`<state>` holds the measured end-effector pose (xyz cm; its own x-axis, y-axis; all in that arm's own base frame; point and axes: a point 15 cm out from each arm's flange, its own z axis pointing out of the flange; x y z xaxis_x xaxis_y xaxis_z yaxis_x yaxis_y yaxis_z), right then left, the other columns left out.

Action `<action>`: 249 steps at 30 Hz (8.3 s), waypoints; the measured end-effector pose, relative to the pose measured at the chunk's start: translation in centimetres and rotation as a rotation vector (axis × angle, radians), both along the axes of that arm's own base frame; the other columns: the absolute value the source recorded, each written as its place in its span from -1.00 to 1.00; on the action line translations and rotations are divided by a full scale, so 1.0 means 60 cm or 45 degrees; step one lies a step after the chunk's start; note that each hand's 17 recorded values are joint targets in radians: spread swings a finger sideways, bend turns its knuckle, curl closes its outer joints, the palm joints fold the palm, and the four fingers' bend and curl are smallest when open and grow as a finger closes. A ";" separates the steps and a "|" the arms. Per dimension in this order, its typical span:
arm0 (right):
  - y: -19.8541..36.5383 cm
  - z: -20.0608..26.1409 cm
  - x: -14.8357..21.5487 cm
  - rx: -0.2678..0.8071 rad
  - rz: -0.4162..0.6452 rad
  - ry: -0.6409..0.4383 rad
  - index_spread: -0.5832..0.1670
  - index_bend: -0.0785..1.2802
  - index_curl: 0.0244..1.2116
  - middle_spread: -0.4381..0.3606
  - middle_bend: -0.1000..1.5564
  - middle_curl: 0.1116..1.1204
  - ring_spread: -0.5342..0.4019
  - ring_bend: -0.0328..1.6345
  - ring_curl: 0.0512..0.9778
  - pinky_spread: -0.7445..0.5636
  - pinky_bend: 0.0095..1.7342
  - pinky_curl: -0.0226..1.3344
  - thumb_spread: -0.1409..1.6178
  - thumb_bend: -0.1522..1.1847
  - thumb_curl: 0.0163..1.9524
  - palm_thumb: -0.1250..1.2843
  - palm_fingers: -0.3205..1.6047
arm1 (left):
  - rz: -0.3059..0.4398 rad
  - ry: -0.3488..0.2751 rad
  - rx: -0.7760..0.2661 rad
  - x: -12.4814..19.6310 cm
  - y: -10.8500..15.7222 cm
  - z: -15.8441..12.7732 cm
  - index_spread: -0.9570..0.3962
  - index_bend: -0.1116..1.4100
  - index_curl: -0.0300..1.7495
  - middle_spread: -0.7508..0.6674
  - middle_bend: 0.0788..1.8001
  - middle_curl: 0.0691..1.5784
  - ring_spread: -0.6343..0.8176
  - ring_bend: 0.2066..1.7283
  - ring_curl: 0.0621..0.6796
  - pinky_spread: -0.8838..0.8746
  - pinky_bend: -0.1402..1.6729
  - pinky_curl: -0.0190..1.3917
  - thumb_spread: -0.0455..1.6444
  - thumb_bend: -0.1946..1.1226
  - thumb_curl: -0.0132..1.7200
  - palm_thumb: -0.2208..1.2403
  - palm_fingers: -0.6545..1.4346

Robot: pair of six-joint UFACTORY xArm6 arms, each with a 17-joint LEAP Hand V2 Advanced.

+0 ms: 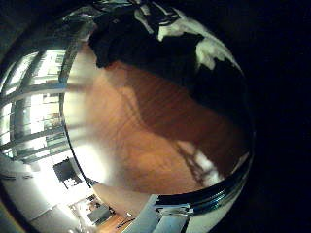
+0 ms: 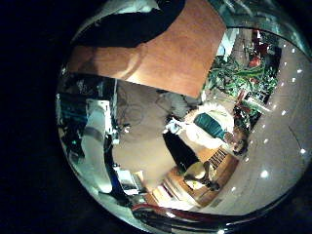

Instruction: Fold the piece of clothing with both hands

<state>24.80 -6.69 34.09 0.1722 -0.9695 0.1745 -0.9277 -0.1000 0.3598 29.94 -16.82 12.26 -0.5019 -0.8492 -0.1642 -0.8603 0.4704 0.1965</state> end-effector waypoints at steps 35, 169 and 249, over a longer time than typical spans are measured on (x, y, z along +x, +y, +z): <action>0.024 -0.164 0.029 -0.004 0.077 0.071 -0.40 -0.67 -0.60 -0.17 -0.51 -0.44 -0.07 -0.14 -0.56 0.44 -0.31 -0.69 0.38 -0.81 -0.76 -0.56 -0.40 | -0.011 0.280 0.064 0.038 -0.007 0.210 -0.61 -0.21 0.27 -0.75 -0.01 0.37 -0.73 0.62 0.50 -0.65 0.54 -0.01 0.36 -0.71 -0.33 0.42 0.61; -0.060 -0.362 0.151 -0.070 0.036 0.095 -0.65 -0.22 -0.14 -0.55 -0.02 -0.14 -0.45 0.23 -0.21 -0.38 0.05 -0.43 0.32 -0.72 -0.57 0.32 0.80 | 0.099 0.215 -0.145 0.115 0.143 0.127 0.42 -0.63 -0.57 0.53 -0.88 -0.72 0.46 -0.38 -0.45 0.52 -0.37 -0.49 0.37 -0.74 -0.63 -0.28 -0.36; 0.371 0.067 0.333 0.621 0.564 -0.720 -0.64 -0.58 -0.28 -0.48 -0.43 -0.39 -0.41 0.10 -0.34 0.12 0.13 -0.24 0.59 -0.79 -0.62 0.18 -0.49 | 0.524 0.158 -0.227 -0.015 0.279 0.189 0.33 -0.62 -0.52 0.04 -0.70 -0.45 -0.10 -0.29 -0.35 0.17 -0.45 -0.49 0.39 -0.74 -0.64 -0.35 -0.10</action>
